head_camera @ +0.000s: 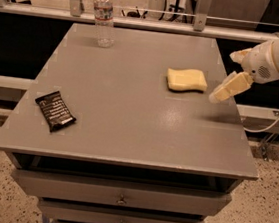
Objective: Move sponge near rxbar chocolate
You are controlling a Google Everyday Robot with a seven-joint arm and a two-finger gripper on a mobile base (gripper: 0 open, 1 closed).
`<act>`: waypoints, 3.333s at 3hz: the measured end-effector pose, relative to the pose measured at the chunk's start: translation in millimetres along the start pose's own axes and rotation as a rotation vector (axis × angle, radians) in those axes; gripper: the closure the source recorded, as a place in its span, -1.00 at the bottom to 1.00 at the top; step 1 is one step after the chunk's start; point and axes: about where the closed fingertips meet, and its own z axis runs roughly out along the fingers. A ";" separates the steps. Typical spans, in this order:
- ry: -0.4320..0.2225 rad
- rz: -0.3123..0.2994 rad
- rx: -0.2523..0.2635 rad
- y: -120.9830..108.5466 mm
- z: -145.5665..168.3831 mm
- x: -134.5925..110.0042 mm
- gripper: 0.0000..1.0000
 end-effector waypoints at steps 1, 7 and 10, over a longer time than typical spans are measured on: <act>-0.064 0.058 -0.003 -18.3 26.6 1.0 -1.00; -0.207 0.071 -0.204 39.4 61.1 -85.0 1.00; -0.090 -0.205 -0.266 153.9 110.8 -118.6 1.00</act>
Offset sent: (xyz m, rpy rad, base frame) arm 0.0656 0.0152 -0.0538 0.1958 0.0470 -0.0987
